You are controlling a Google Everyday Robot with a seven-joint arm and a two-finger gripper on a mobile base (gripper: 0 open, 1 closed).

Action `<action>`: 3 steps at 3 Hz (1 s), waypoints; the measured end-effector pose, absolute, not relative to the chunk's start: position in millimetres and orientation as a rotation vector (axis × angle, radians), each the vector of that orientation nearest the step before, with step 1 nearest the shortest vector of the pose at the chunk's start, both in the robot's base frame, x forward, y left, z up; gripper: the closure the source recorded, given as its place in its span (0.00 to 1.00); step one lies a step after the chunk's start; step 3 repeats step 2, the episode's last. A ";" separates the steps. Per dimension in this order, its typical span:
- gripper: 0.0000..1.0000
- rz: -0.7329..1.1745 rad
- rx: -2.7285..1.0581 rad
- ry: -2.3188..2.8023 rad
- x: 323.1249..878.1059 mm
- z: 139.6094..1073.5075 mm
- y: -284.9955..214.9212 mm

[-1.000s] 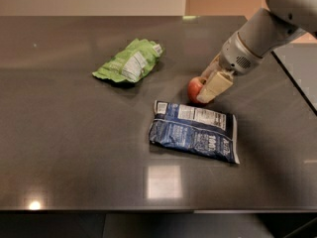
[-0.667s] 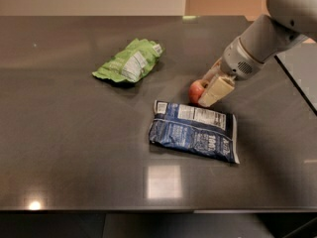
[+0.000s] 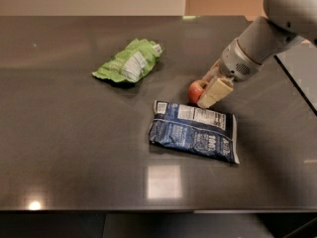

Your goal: Move apple near blue chip bag

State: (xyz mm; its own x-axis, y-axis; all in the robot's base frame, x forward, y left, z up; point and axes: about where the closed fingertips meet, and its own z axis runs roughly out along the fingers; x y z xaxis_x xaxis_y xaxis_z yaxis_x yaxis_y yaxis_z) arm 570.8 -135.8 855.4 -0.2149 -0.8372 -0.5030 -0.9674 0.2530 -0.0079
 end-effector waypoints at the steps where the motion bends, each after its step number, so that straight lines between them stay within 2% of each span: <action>1: 0.00 0.437 -1.646 2.124 571.0 854.4 -134.7; 3: 0.00 0.437 -1.646 2.124 571.0 854.3 -134.7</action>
Offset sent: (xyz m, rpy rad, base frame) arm 0.0002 0.0011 -0.0010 0.0002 0.0013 0.0017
